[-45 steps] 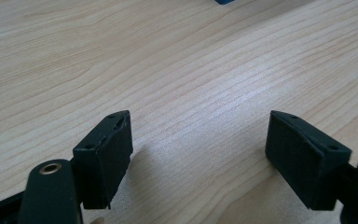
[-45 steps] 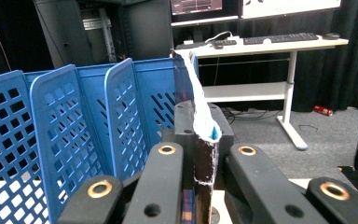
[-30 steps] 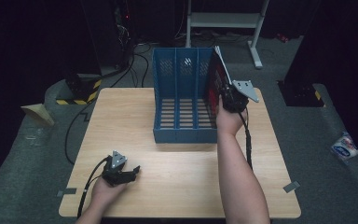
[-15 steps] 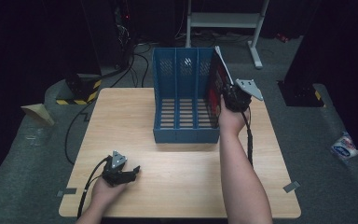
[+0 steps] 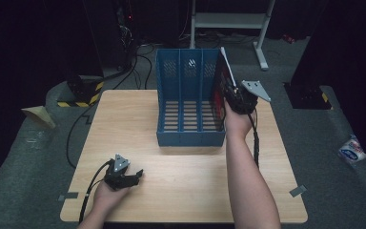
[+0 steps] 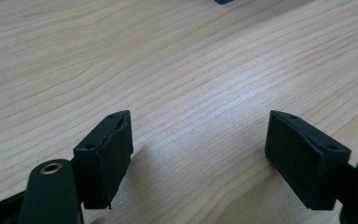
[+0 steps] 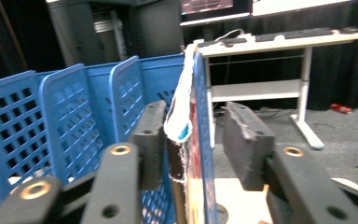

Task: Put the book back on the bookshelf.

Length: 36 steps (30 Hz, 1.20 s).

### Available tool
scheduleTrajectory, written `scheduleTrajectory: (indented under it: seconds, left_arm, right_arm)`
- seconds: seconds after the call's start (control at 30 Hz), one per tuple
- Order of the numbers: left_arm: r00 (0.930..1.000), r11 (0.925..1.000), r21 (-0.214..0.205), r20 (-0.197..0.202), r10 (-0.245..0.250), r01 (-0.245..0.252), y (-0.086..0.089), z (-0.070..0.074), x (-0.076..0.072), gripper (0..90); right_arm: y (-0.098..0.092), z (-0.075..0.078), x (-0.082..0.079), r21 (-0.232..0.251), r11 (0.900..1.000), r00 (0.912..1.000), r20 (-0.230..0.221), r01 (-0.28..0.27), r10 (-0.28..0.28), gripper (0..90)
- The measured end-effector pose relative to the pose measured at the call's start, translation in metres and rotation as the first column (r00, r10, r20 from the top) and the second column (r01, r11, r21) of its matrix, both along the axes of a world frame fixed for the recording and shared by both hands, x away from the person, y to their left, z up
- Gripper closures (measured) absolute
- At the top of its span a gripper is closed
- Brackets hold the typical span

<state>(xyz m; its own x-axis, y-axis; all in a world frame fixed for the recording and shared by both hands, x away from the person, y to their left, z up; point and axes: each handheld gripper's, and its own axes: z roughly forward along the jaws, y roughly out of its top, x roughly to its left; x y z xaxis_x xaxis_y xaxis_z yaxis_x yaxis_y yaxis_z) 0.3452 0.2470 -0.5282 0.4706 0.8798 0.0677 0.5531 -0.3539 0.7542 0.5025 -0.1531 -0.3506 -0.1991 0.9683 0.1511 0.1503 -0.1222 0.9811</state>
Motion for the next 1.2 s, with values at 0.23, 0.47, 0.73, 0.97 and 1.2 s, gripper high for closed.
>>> scheduleTrajectory:
  seconds: [0.23,0.47,0.73,0.97,1.2]
  left_arm:
    - [1.0000,1.0000,0.001,-0.002,0.001,-0.001,0.000,0.000,0.000,23.5]
    - [1.0000,1.0000,-0.002,-0.005,0.001,-0.001,0.000,0.000,0.000,23.5]
    - [0.9998,0.9998,-0.022,-0.020,0.001,-0.002,0.001,0.000,0.002,23.4]
    - [0.9993,0.9993,-0.036,-0.037,0.004,-0.005,0.003,0.000,0.003,22.5]
    - [0.9992,0.9995,-0.028,-0.037,-0.013,0.012,0.003,0.000,0.004,21.3]
  right_arm:
    - [-0.006,0.002,-0.002,-0.013,0.9997,0.9994,-0.028,-0.020,0.019,39.3]
    - [-0.009,0.008,-0.010,-0.025,0.9971,0.9971,-0.023,-0.073,0.072,27.6]
    - [-0.012,0.007,-0.025,-0.044,0.9922,0.9916,-0.062,-0.117,0.114,13.9]
    - [-0.018,-0.009,-0.045,-0.066,0.9874,0.9816,-0.136,-0.144,0.134,8.9]
    - [-0.036,-0.052,-0.072,-0.108,0.9821,0.9675,-0.218,-0.154,0.128,8.9]
